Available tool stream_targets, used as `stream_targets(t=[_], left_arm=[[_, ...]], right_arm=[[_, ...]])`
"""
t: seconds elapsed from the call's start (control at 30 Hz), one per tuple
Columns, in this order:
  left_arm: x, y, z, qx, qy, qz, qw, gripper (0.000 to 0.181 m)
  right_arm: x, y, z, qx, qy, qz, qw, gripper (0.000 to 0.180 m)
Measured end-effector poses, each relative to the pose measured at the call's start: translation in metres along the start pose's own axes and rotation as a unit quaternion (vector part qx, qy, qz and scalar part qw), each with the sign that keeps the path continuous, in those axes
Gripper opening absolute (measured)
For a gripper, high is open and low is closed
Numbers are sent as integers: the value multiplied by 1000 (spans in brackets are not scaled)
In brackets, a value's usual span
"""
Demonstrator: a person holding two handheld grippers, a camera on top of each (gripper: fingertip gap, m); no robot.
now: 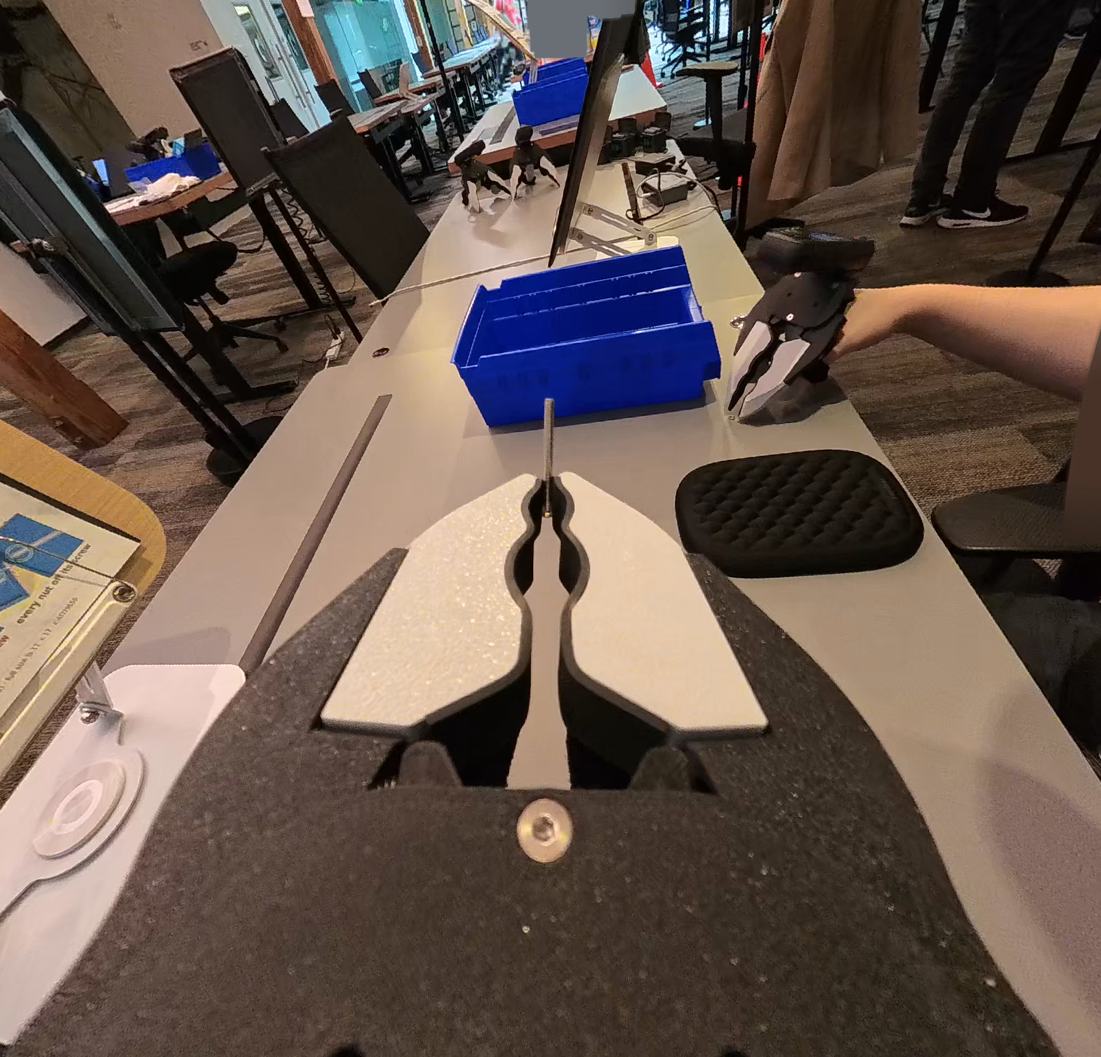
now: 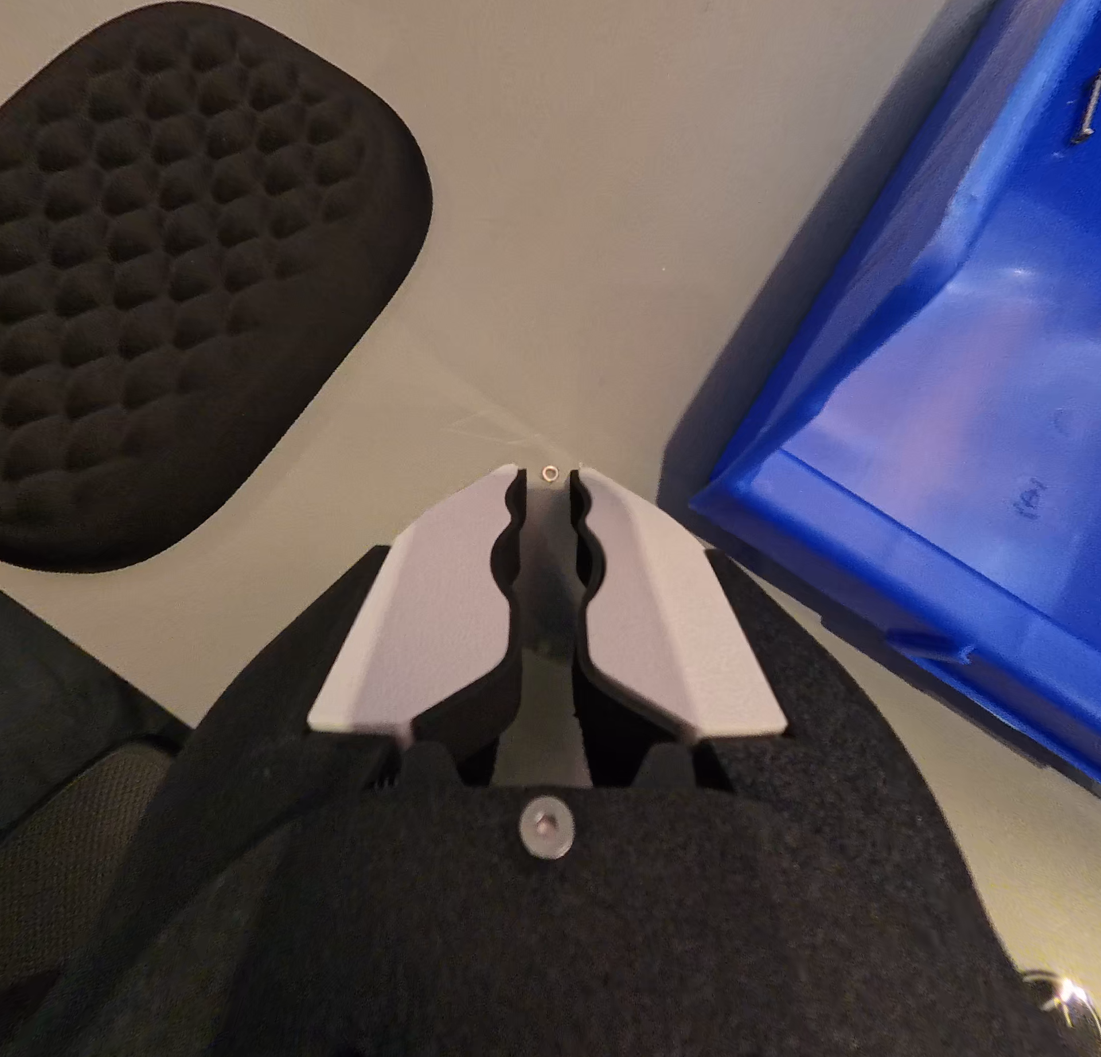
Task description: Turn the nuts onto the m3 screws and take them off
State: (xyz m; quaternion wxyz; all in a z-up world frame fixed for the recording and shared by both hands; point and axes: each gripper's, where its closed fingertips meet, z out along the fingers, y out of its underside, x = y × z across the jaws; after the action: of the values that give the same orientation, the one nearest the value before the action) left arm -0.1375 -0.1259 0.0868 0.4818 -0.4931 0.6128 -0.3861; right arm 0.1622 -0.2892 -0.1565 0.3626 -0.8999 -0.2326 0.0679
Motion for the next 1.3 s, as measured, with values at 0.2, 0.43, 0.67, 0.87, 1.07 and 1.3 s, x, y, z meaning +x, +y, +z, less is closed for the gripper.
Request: stream_targets(t=[0.2,0.43,0.67,0.87,1.07,1.3], left_arm=[[-1,1,0,-3,1,0,1000,2],[-1,3,2,-8,3,0,1000,2],[-2,4,3,-13,1,1,1000,2],[-11,6,-8,-13,-20,0,1000,2],[-38,11,-51,-22,-103,0,994,2],[-62,9,-134,-10,-238,0,971,2]], right_arm=[[0,1,4,-4,-16,-9,1000,13],[1,1,4,1,-30,-2,1000,10],[-1,1,5,-11,-24,-32,999,5],[-2,1,5,-14,-18,-43,999,5],[-8,-1,6,-17,-16,-57,998,5],[-20,-17,7,-1,-17,-75,997,5]])
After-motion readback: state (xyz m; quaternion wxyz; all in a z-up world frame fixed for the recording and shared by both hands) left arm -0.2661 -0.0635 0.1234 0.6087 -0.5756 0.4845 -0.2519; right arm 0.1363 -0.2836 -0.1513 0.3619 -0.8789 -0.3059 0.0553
